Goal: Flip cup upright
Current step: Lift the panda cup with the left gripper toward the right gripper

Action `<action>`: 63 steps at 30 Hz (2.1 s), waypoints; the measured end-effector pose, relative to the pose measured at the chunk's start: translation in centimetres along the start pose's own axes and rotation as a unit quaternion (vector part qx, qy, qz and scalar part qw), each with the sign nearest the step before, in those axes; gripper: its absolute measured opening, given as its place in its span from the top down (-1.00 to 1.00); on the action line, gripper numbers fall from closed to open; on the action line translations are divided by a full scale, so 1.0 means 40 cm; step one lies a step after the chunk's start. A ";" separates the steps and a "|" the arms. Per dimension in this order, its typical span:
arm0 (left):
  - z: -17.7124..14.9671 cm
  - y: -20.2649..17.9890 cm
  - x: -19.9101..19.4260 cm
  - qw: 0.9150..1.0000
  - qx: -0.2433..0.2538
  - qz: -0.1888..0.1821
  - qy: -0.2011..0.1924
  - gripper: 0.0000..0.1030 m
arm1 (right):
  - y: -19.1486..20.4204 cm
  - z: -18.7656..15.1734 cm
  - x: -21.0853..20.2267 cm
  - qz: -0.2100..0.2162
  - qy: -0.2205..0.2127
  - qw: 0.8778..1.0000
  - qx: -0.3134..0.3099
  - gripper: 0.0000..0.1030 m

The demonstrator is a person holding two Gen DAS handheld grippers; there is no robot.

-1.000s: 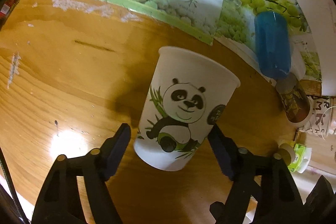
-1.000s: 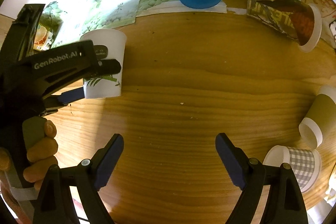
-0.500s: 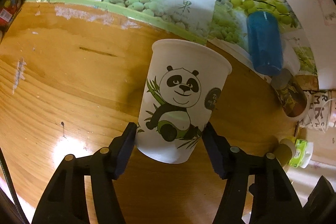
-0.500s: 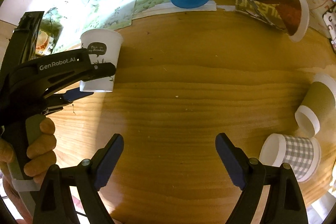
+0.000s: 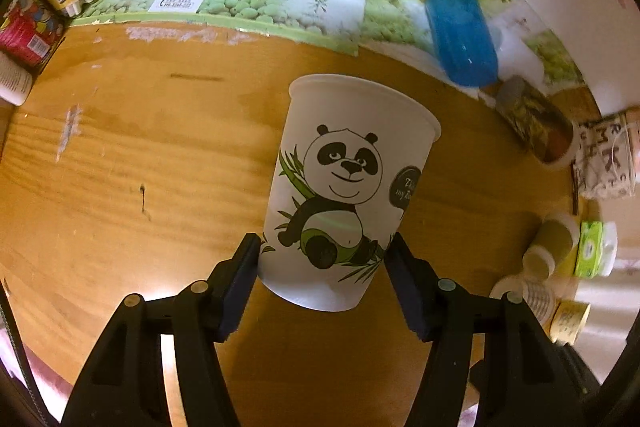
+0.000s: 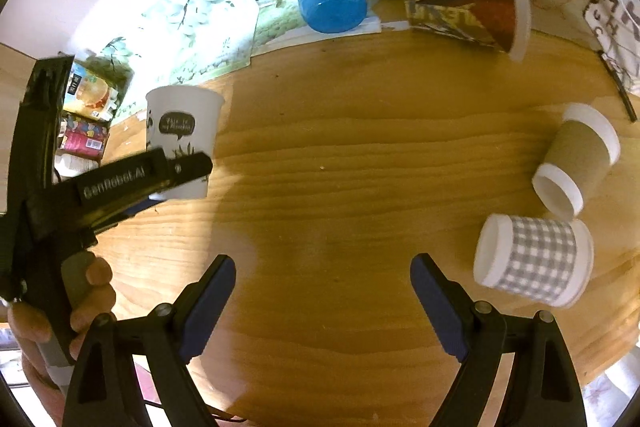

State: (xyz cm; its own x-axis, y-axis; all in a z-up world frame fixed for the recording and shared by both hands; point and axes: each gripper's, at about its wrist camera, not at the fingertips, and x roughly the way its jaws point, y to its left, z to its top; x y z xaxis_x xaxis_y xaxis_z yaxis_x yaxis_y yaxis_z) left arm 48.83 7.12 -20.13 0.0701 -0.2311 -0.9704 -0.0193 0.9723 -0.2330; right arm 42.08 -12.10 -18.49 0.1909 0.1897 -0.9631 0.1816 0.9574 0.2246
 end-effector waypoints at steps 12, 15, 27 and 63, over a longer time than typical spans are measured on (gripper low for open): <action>-0.187 -0.065 -0.045 0.999 0.029 0.032 -0.020 -0.29 | -0.110 -0.107 -0.073 0.061 -0.027 0.997 0.027 -0.74; -0.234 -0.084 -0.056 0.999 0.031 0.037 -0.025 -0.30 | -0.141 -0.137 -0.084 0.094 -0.024 0.994 0.046 -0.74; -0.416 -0.152 -0.059 0.999 0.026 0.028 -0.029 -0.30 | -0.270 -0.227 -0.111 0.204 0.001 0.973 0.108 -0.74; -0.611 -0.262 0.072 0.999 -0.014 -0.023 0.039 -0.30 | -0.474 -0.314 0.017 0.274 0.108 0.945 0.142 -0.74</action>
State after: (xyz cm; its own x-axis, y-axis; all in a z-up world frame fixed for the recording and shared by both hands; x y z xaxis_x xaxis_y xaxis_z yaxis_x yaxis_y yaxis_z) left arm 24.84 -4.60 -22.02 -0.0060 -0.2777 -0.9607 -0.0459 0.9597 -0.2771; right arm 26.64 -27.41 -25.26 0.1359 0.7092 -0.6918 0.3699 0.6115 0.6995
